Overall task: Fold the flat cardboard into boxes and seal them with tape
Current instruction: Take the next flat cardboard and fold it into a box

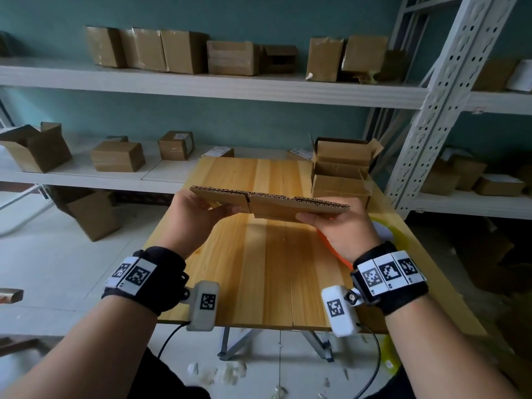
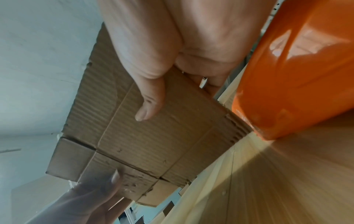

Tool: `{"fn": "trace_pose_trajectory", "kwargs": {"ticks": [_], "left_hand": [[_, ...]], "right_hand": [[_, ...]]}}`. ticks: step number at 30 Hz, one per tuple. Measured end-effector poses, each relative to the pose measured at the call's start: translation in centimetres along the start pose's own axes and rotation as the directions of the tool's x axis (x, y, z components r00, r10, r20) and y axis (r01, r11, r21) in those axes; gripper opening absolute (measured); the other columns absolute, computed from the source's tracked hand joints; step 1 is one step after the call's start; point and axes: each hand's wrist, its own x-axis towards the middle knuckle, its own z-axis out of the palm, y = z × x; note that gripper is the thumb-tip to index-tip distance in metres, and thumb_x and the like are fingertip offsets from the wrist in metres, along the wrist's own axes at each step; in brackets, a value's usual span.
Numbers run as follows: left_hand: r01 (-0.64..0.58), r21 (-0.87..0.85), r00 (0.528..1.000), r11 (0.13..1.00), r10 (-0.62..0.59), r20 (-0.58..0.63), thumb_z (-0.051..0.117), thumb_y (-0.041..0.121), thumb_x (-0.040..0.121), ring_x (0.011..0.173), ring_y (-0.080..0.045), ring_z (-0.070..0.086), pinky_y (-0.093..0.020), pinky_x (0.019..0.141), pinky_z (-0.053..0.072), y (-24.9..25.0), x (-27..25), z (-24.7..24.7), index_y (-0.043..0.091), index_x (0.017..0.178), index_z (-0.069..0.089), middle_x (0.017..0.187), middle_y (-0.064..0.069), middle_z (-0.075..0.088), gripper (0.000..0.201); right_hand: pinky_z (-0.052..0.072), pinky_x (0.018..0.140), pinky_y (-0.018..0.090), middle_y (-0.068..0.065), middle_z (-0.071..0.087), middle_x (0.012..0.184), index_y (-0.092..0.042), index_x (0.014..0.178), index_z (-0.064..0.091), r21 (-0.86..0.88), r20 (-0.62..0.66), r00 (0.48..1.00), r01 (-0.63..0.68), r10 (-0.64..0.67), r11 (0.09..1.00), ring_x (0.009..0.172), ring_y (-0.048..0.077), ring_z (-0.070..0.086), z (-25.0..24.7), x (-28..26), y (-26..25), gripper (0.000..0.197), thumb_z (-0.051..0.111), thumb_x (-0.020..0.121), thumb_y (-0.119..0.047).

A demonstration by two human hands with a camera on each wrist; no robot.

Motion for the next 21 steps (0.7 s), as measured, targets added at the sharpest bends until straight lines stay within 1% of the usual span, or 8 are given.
{"fn": "trace_pose_trajectory", "kwargs": {"ticks": [2,6,9,12,13,17,19,21], "left_hand": [[0.0,0.024,1.0,1.0,0.0,-0.009,0.09,0.019,0.079,0.09,-0.009,0.078,-0.039,0.087,0.064,-0.4,0.1,-0.1,0.03,0.093,0.083,0.093,0.013,0.082,0.019],[-0.01,0.035,1.0,0.999,0.01,-0.007,0.09,0.016,0.08,0.087,-0.007,0.077,-0.037,0.085,0.064,-0.9,0.2,-0.2,0.031,0.091,0.082,0.09,0.014,0.081,0.02],[0.013,0.02,1.0,1.0,-0.013,-0.01,0.089,0.014,0.081,0.087,-0.008,0.077,-0.037,0.085,0.063,-1.2,0.2,-0.1,0.032,0.09,0.082,0.09,0.014,0.081,0.022],[-0.002,0.011,1.0,1.0,0.002,0.006,0.087,0.012,0.083,0.088,-0.008,0.076,-0.033,0.084,0.062,-1.4,0.3,0.0,0.031,0.091,0.081,0.09,0.015,0.081,0.021],[-0.006,0.016,1.0,1.0,0.006,0.02,0.087,0.011,0.084,0.088,-0.007,0.075,-0.031,0.083,0.06,-1.5,0.4,0.1,0.03,0.091,0.08,0.089,0.016,0.08,0.021],[0.004,0.032,0.998,0.999,-0.006,0.063,0.083,0.009,0.089,0.077,0.003,0.065,-0.012,0.072,0.049,-1.6,0.4,0.4,0.027,0.088,0.073,0.08,0.022,0.074,0.021],[0.008,0.044,0.998,0.999,-0.011,0.062,0.083,0.011,0.09,0.08,0.001,0.065,-0.012,0.072,0.049,-1.5,0.4,0.4,0.024,0.091,0.073,0.083,0.021,0.074,0.016],[0.037,0.044,0.997,0.998,-0.04,0.073,0.085,0.015,0.088,0.086,-0.002,0.069,-0.017,0.076,0.053,-1.3,0.3,0.3,0.018,0.097,0.074,0.09,0.013,0.077,0.014]], "right_hand": [[0.052,0.086,0.011,-0.022,0.078,0.085,-0.035,0.082,0.076,0.013,-0.008,1.0,-0.004,0.004,1.0,0.089,-0.001,0.074,0.1,0.0,0.1,0.029,0.088,0.08,-0.01],[0.051,0.088,0.011,-0.021,0.079,0.088,-0.033,0.087,0.077,0.014,-0.01,1.0,-0.023,0.023,1.0,0.092,0.0,0.074,0.2,-0.2,0.2,0.026,0.088,0.081,-0.011],[0.051,0.089,0.012,-0.017,0.08,0.09,-0.03,0.091,0.079,0.014,-0.027,0.999,-0.041,0.042,0.999,0.093,0.002,0.074,0.5,-0.2,0.3,0.022,0.089,0.08,-0.014],[0.05,0.088,0.01,-0.014,0.08,0.091,-0.028,0.093,0.079,-0.005,-0.009,0.999,-0.033,0.033,0.999,0.093,0.001,0.074,0.4,-0.2,0.3,0.019,0.088,0.082,-0.015],[0.05,0.088,0.01,-0.013,0.08,0.091,-0.026,0.095,0.079,-0.017,0.001,0.999,-0.032,0.032,0.999,0.094,0.001,0.073,0.3,-0.3,0.3,0.017,0.087,0.083,-0.015],[0.049,0.088,0.011,-0.007,0.08,0.094,-0.017,0.098,0.08,-0.03,-0.003,1.0,-0.017,0.017,0.999,0.094,0.003,0.073,0.1,-0.3,0.4,0.014,0.085,0.085,-0.014],[0.05,0.089,0.013,-0.007,0.079,0.093,-0.015,0.099,0.08,-0.058,0.015,1.0,0.004,-0.003,0.998,0.095,0.004,0.072,0.1,-0.3,0.4,0.013,0.084,0.086,-0.015],[0.051,0.09,0.015,-0.008,0.079,0.093,-0.017,0.099,0.08,-0.074,0.038,0.999,0.027,-0.024,0.997,0.095,0.005,0.072,0.1,-0.3,0.4,0.013,0.083,0.087,-0.014]]}}
